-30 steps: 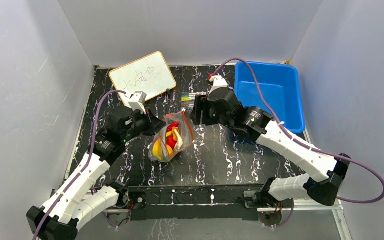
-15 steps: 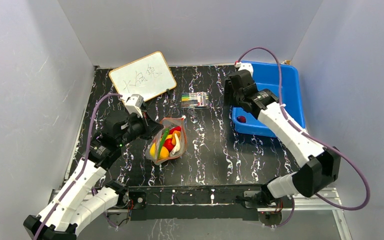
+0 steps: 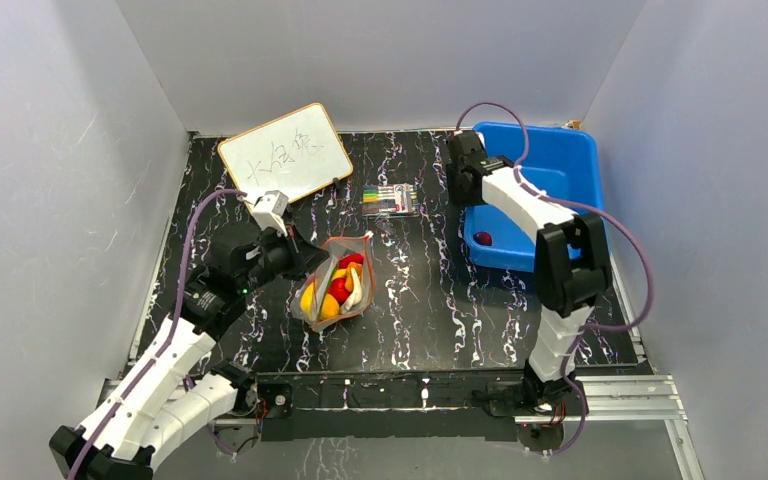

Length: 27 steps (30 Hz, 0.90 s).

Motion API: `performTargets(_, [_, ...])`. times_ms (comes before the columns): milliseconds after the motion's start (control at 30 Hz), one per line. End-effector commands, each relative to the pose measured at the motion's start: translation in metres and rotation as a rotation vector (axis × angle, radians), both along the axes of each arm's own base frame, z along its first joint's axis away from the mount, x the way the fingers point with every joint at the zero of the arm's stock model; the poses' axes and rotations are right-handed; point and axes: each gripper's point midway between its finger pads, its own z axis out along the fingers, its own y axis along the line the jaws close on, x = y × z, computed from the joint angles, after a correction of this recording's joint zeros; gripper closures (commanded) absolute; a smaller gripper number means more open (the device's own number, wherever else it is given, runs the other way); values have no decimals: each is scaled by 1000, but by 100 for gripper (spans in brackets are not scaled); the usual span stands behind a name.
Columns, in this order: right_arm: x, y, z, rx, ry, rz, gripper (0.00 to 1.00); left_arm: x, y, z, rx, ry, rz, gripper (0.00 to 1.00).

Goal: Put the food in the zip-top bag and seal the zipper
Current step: Adjust the bin at the center of the board.

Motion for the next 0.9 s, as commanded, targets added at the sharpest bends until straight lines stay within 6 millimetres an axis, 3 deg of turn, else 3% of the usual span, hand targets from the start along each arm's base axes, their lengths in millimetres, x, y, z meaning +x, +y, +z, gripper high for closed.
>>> performTargets(0, [55, -4, 17, 7, -89, 46, 47, 9, -3, -3, -36, 23, 44, 100])
performTargets(133, [48, 4, -4, 21, 24, 105, 51, 11, -3, -9, -8, 89, 58, 100])
performTargets(200, [45, -2, -9, -14, 19, 128, 61, 12, -4, -9, 25, 135, 50, 100])
performTargets(367, [41, -13, 12, -93, -87, 210, 80, 16, -8, -3, 78, 233, 44, 100])
performTargets(567, [32, -8, 39, -124, -179, 325, 81, 29, -13, 17, 160, 273, 7, 100])
performTargets(633, [29, -8, 45, -167, -243, 338, 82, 30, -18, 13, 172, 303, -18, 100])
performTargets(733, [17, -21, 44, -313, -299, 300, 86, 32, -23, 11, 162, 315, -36, 100])
performTargets(867, [10, -23, 48, -382, -356, 343, 92, 38, -26, 23, 146, 272, -41, 100])
